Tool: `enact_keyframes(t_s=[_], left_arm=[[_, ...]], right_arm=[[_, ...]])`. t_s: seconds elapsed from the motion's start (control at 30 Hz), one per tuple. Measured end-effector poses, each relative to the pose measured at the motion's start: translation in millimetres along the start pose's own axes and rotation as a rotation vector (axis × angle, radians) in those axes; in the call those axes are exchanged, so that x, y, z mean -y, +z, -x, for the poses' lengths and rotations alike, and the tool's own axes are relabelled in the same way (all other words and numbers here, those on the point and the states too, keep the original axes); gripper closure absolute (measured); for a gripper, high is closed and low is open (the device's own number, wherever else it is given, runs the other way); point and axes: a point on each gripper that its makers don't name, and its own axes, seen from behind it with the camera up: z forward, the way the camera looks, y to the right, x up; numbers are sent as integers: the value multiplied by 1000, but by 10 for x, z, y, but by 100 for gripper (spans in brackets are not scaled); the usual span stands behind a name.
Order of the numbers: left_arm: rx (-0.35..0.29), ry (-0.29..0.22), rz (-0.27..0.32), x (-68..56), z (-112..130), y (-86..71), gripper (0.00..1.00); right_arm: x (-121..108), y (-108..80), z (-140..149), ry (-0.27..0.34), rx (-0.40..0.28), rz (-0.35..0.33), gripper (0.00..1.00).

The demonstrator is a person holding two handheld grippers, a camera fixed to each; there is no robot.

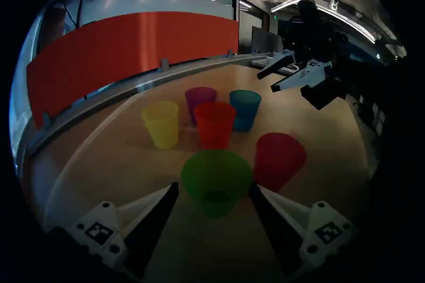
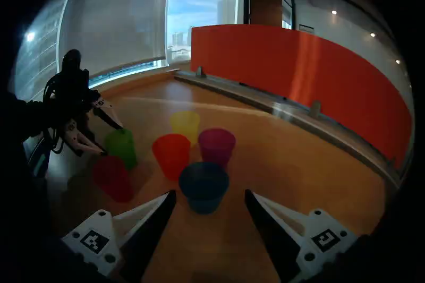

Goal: Pour water

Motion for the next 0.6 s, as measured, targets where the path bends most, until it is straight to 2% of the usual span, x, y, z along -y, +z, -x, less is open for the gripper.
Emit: enact_keyframes(t_s=[0.6], left_arm=[[-4,-2,28,-19,-42,178,1]], right_arm=[[-24,114,68,9,15,-14,0]])
